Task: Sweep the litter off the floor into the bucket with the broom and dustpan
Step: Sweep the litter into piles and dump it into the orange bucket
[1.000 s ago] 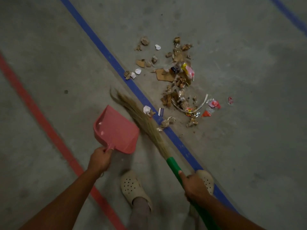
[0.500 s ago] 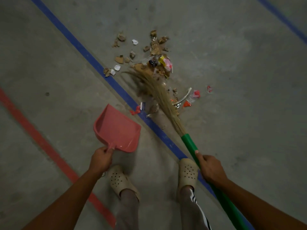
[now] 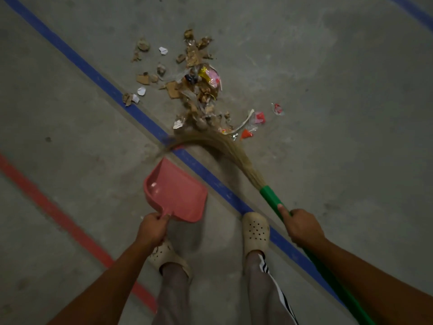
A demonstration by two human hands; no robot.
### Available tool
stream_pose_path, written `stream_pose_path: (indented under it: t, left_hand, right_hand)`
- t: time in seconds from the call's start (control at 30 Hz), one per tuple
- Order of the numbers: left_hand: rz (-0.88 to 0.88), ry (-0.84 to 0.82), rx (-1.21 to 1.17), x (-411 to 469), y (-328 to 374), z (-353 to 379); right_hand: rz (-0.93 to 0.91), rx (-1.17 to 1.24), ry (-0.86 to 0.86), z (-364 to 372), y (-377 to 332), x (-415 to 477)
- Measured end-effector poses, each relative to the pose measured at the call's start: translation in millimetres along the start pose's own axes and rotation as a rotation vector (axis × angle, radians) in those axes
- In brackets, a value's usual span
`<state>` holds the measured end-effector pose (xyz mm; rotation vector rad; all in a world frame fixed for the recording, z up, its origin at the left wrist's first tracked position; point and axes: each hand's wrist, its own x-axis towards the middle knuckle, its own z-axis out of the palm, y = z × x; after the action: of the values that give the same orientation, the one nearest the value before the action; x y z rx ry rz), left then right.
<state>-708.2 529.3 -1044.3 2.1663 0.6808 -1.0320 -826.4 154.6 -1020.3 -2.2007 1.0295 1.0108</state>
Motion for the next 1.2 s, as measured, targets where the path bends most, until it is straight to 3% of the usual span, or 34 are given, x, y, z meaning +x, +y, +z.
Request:
stream_pose_path:
  t: [0.43, 0.67, 0.83, 1.07, 1.2]
  left_hand:
    - [0.148, -0.020, -0.049, 6, 72, -3]
    - [0.174, -0.062, -0.038, 27, 96, 1]
    - [0.185, -0.084, -0.002, 37, 81, -7]
    - [0.173, -0.081, -0.028, 37, 52, -29]
    - [0.177, -0.080, -0.009, 32, 50, -51]
  right_hand:
    - [-0.028, 0.227, 0.192, -23, 18, -29]
    - [0.268, 0.575, 0.274, -32, 12, -10]
    - [0.559, 0.867, 0.088, -20, -17, 19]
    - [0.366, 0.711, 0.001, 16, -92, -13]
    - [0.334, 0.805, 0.035, 25, -123, -53]
